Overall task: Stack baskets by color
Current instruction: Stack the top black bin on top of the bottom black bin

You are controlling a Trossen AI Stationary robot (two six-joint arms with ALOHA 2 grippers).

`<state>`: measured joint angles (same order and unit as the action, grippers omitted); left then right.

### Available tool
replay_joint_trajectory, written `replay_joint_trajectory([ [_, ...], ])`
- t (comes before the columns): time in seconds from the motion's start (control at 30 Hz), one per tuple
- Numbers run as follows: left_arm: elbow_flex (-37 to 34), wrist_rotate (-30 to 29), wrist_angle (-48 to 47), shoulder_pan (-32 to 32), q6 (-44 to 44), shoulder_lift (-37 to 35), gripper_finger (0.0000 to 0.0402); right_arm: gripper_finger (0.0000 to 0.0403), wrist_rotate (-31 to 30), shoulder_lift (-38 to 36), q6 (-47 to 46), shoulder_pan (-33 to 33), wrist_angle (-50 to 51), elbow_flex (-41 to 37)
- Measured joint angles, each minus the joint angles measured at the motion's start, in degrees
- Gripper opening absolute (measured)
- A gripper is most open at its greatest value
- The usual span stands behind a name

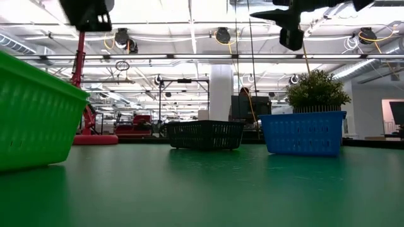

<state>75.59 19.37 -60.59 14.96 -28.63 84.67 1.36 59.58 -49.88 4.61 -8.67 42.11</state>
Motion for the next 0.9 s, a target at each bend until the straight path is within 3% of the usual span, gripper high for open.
replay_joint_trajectory([
  [0.23, 0.00, -18.82, 0.59, 0.01, -8.61, -9.78, 0.0109, 0.0132, 8.76, 3.48, 11.89, -7.89, 13.87, 14.22],
  [0.47, 0.00, -34.94, 0.73, -0.29, -12.84, -14.03, 0.0098, 0.0132, 21.97, 16.23, 31.60, -20.22, 32.28, 34.02],
  [0.7, 0.00, -39.57, 0.72, -1.29, -15.70, -13.71, 0.0099, 0.0132, 35.03, 31.64, 42.40, -29.87, 36.15, 48.24],
  [0.9, -0.02, -43.84, 0.68, -1.51, -20.51, -13.41, 0.0099, 0.0132, 37.73, 41.63, 51.47, -33.29, 38.54, 56.60],
])
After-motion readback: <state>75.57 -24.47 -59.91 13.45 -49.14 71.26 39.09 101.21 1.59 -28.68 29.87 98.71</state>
